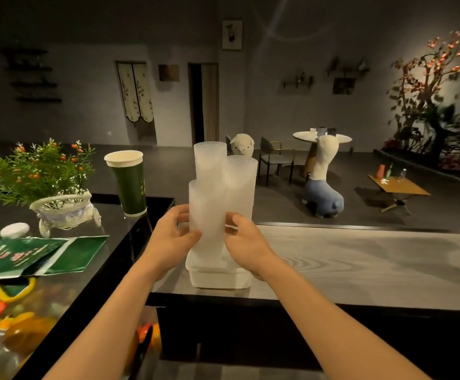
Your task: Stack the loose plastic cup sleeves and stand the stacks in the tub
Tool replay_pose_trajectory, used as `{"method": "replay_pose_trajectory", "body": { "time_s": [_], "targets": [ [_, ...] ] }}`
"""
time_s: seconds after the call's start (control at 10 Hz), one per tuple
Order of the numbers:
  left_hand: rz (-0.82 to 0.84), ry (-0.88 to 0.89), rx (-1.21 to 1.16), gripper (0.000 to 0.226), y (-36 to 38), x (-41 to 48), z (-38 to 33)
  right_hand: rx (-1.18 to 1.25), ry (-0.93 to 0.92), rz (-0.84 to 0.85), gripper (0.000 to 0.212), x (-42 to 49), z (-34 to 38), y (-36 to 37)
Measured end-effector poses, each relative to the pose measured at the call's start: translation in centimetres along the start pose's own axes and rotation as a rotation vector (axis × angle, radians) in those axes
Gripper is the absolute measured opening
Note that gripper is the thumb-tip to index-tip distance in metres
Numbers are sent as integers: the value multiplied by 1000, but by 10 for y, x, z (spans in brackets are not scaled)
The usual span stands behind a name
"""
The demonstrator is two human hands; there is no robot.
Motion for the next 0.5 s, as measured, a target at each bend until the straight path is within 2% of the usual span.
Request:
{"method": "replay_pose_trajectory", "body": {
  "time_s": [0.2, 0.4, 0.5],
  "targets": [
    [66, -136, 98, 59, 12, -1, 30, -64, 92, 70, 54, -4, -25, 8],
    [65, -143, 188, 59, 0, 3, 16, -200, 83, 106, 53, -14, -11, -10],
    [-31, -46, 213, 64, -15, 7, -9, -237, 11, 19, 43, -17, 8, -31]
  ]
}}
Point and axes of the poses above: each hand's wrist, its own x-axis towards the middle knuckle, its own y-axis out of the palm, z = x × y, the point moved 4 cm from there along x, towards the middle knuckle, and after that the axes turned 8 degrees about x, right-handed, at the moved point
